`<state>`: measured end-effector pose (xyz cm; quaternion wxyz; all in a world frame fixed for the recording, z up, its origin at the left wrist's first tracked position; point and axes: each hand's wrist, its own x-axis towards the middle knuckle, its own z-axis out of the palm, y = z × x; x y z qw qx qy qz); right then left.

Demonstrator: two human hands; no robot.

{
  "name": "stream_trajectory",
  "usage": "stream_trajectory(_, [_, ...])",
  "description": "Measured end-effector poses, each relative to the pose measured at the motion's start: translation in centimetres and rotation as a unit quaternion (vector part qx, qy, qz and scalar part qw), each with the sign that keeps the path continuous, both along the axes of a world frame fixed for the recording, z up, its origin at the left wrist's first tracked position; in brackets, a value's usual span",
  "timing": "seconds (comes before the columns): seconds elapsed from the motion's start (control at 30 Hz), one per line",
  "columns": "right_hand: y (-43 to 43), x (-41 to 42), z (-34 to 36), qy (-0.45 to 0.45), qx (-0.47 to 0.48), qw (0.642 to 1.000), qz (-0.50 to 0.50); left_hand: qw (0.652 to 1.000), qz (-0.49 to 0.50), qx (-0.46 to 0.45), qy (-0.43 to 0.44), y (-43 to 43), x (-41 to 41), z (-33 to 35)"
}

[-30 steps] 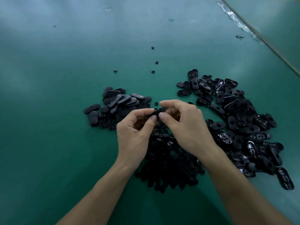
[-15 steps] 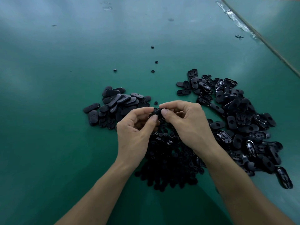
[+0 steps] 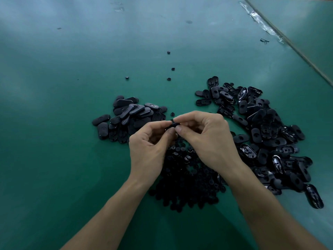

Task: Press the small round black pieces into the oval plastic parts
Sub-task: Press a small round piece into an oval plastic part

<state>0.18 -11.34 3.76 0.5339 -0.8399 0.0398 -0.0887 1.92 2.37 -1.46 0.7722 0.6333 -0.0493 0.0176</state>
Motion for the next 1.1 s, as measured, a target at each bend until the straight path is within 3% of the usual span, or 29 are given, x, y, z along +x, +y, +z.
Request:
stream_trajectory(0.5, [0.4, -0.08, 0.11, 0.009, -0.051, 0.998, -0.022, 1.0, -0.002, 0.011, 0.0, 0.01, -0.03, 0.11])
stream_trajectory(1.1, [0.56, -0.15, -0.14, 0.022, -0.03, 0.999, -0.021, 1.0, -0.007, 0.022, -0.013, 0.24, 0.13, -0.06])
